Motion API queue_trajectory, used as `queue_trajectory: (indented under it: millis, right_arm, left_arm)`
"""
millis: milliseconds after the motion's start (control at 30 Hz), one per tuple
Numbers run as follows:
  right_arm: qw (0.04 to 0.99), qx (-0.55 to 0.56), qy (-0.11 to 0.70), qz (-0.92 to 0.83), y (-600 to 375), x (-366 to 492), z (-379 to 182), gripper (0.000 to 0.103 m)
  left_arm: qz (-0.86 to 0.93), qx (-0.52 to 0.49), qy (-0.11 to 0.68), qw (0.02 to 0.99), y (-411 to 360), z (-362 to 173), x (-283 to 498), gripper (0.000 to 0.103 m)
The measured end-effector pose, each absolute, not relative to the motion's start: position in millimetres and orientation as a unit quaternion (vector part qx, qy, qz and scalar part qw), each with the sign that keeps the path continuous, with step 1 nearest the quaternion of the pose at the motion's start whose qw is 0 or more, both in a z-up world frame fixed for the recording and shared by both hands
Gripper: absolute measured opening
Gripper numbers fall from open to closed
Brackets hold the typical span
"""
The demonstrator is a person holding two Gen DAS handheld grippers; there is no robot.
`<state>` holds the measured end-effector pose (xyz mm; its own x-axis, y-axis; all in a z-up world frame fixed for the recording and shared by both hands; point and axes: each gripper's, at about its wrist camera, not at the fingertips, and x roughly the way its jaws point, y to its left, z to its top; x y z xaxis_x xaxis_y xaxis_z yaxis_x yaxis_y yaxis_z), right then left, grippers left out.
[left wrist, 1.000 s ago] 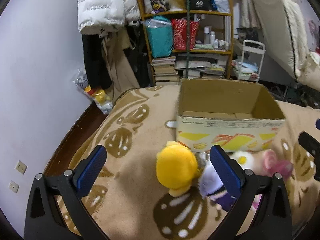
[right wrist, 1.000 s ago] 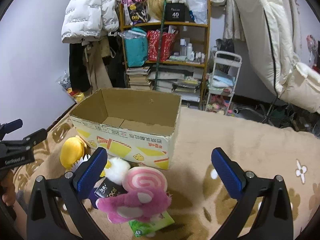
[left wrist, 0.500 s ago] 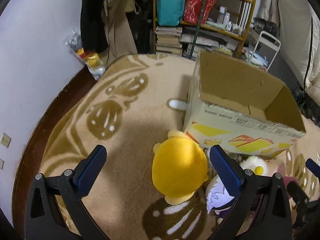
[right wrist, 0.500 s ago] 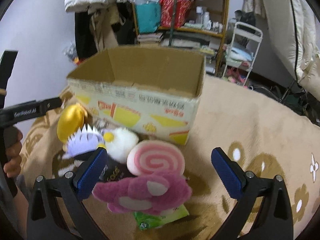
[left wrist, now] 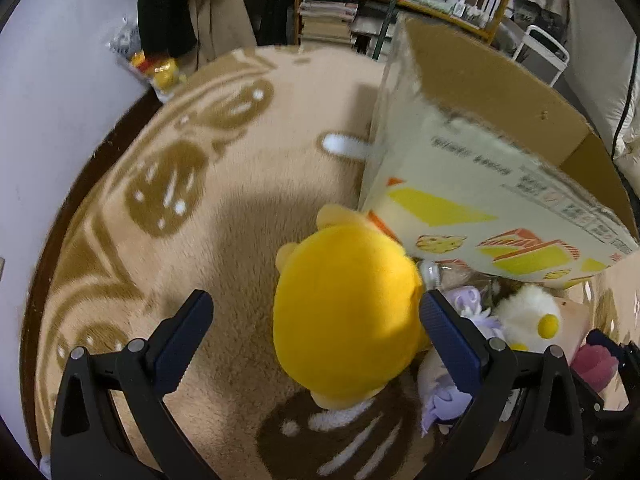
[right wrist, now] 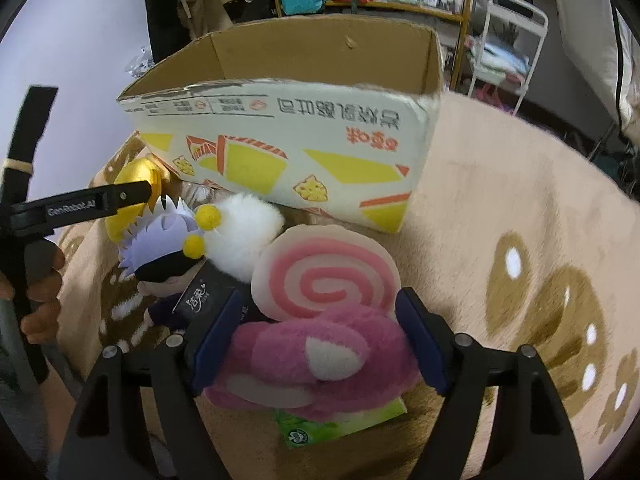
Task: Organize soft objects
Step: 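Grasp the yellow plush with the left tool while the right tool grasps the pink plush bear, then lift and carry the yellow plush and pink bear over the cardboard box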
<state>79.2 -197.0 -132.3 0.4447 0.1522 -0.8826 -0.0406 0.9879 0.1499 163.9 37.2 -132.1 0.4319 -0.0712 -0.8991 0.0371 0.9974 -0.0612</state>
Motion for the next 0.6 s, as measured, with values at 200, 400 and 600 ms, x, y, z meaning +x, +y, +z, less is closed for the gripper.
queue_trajectory:
  millis: [200, 400, 600]
  right_arm:
    - [0.838, 0.072, 0.537, 0.062, -204, 76, -133, 0.083]
    - [0.825, 0.104, 0.552, 0.061, -210, 68, -132, 0.07]
    - [0.829, 0.113, 0.546, 0.052, -218, 62, -129, 0.061]
  left_arm:
    - [-0.066, -0.069, 0.56, 0.823, 43, -147, 172, 0.075]
    - [-0.083, -0.065, 0.553, 0.827, 35, -144, 167, 0.052]
    - [-0.065, -0.056, 0.539, 0.838, 34, -134, 157, 0.046]
